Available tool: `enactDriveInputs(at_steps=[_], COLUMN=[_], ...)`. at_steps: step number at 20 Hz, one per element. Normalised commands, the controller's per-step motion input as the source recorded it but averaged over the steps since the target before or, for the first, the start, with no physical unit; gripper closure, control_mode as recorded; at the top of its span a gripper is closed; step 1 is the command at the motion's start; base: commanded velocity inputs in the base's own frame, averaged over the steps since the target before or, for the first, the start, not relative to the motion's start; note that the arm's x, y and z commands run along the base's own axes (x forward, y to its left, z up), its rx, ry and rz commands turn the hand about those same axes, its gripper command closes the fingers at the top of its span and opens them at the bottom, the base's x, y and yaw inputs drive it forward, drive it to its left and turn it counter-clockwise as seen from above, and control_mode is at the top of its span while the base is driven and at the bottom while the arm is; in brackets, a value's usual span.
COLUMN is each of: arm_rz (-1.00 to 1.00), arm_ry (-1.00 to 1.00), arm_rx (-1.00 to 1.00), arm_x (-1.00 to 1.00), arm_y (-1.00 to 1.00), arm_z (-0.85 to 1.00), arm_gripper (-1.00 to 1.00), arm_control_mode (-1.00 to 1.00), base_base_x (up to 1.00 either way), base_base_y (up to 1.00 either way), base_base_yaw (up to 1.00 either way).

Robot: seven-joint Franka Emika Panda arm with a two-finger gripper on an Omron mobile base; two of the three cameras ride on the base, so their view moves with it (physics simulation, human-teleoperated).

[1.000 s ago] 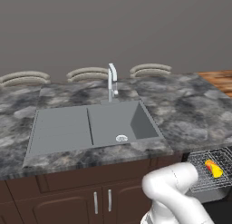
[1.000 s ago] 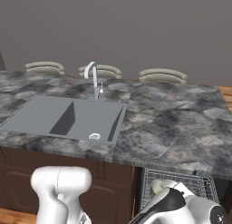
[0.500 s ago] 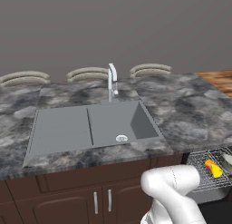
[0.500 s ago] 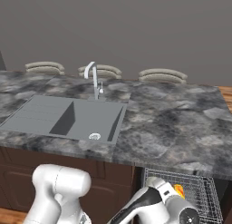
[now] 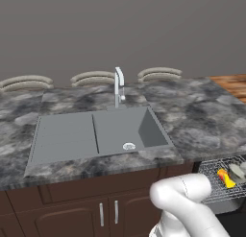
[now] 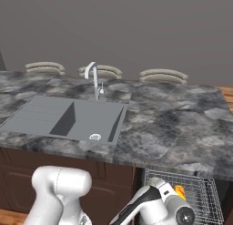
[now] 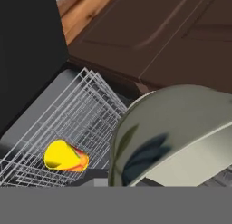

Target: Pick up the cup and bowl from the counter, place them in the dishwasher, and close the dishwasher door.

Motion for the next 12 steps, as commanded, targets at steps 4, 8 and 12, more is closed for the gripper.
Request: enactDriveInputs(at_steps=[4, 8, 12], arm_rz=[0.0, 0.0, 0.0], arm_ry=[0.0, 0.02, 0.0], arm_rx=[-0.02, -0.01, 0.0], arm_x=[0.38, 0.43, 0.36], arm_y=[-0.02, 0.0, -0.05], arm_z=[-0.54, -0.62, -0.44], arm_gripper=[1.0, 1.0, 1.0], arm_control_mode=[-1.0, -1.0, -1.0], base_base_x=[0.0, 0.0, 0.0], base_base_y=[0.0, 0.0, 0.0], base_base_yaw=[0.0, 0.0, 0.0])
